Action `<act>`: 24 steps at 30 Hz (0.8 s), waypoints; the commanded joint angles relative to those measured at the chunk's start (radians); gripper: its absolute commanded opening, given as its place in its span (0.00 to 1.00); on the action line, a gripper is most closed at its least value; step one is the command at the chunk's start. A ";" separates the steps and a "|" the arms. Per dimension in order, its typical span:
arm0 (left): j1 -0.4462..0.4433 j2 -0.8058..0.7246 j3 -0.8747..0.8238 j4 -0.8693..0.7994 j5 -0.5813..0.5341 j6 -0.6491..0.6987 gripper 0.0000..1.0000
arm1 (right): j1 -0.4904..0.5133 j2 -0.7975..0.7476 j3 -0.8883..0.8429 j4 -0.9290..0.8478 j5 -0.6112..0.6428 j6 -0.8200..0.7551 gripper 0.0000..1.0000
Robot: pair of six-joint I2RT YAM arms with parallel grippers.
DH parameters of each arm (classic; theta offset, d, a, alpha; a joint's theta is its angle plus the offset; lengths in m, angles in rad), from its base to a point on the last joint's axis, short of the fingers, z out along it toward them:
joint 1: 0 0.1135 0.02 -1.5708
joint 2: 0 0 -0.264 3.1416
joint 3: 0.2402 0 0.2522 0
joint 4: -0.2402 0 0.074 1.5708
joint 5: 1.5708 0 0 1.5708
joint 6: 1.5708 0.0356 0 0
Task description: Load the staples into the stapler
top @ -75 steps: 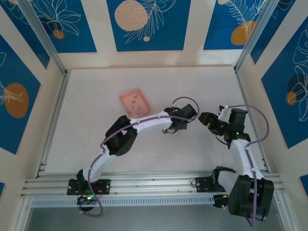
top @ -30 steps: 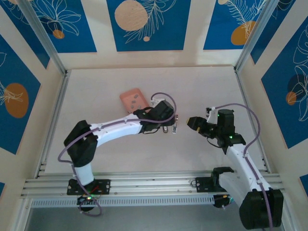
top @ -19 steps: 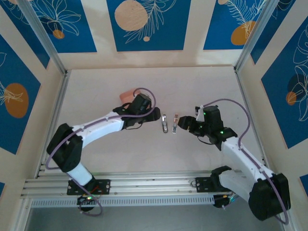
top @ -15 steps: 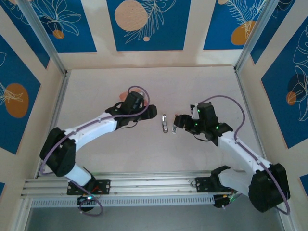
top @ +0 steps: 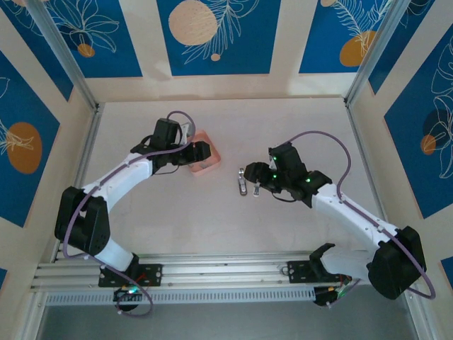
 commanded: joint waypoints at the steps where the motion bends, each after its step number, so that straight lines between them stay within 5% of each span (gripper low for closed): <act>1: 0.013 -0.002 0.006 -0.031 0.039 0.079 0.67 | 0.010 -0.014 0.017 -0.017 0.053 0.009 0.61; 18: 0.044 0.294 0.306 -0.255 -0.049 0.214 0.53 | 0.010 -0.179 0.006 -0.175 0.156 -0.028 0.61; 24: 0.044 0.467 0.485 -0.447 -0.027 0.304 0.40 | -0.022 -0.176 -0.044 -0.144 0.149 -0.027 0.61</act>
